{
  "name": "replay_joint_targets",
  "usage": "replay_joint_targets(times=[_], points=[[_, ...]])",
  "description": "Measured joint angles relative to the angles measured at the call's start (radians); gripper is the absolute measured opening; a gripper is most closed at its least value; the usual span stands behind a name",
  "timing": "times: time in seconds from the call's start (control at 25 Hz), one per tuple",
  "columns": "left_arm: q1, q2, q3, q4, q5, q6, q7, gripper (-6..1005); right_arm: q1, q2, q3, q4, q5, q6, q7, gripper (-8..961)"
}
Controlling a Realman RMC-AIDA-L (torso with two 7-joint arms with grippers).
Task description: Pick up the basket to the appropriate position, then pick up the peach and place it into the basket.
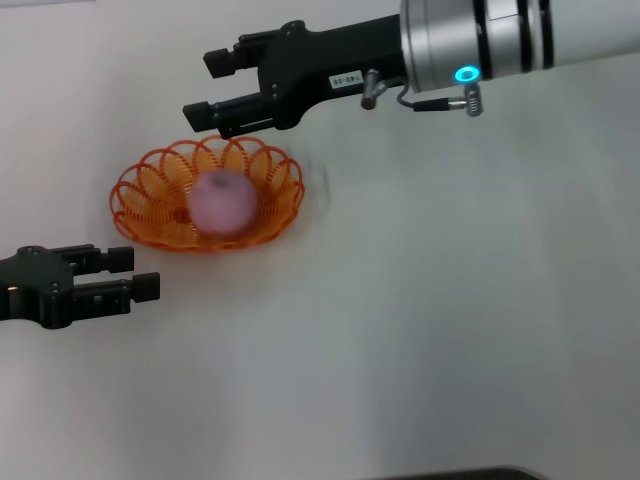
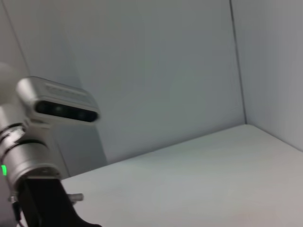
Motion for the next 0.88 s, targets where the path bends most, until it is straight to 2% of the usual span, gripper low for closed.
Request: replay_joint_targets(times=[0.08, 0.2, 0.28, 0.4, 0.48, 0.52, 0.68, 0.88], points=[[0.000, 0.000, 0.000, 0.000, 0.000, 0.001, 0.000, 693, -0.012, -0.003, 0.002, -0.024, -0.003, -0.023, 0.003, 594], [0.000, 0.000, 0.000, 0.000, 0.000, 0.002, 0.000, 693, -0.061, -0.016, 0.005, -0.116, -0.021, -0.087, 0.034, 736], [0.000, 0.000, -0.002, 0.002, 0.000, 0.002, 0.000, 693, -0.106, -0.033, 0.013, -0.198, -0.046, -0.143, 0.090, 831], [0.000, 0.000, -0.006, 0.004, -0.003, -0.002, 0.000, 693, -0.162, -0.067, 0.052, -0.300, -0.102, -0.252, 0.184, 893], [0.000, 0.001, -0.010, 0.005, -0.006, -0.006, 0.000, 693, -0.204, -0.095, 0.130, -0.372, -0.195, -0.369, 0.283, 935], [-0.001, 0.001, -0.011, 0.005, -0.006, -0.008, 0.000, 693, -0.204, -0.095, 0.130, -0.372, -0.195, -0.369, 0.283, 934], [-0.006, 0.003, -0.012, 0.006, -0.007, -0.018, 0.000, 693, -0.243, -0.103, 0.246, -0.412, -0.338, -0.471, 0.340, 931], [-0.008, 0.003, -0.012, 0.006, -0.007, -0.019, 0.000, 693, -0.279, -0.086, 0.323, -0.421, -0.436, -0.508, 0.347, 930]])
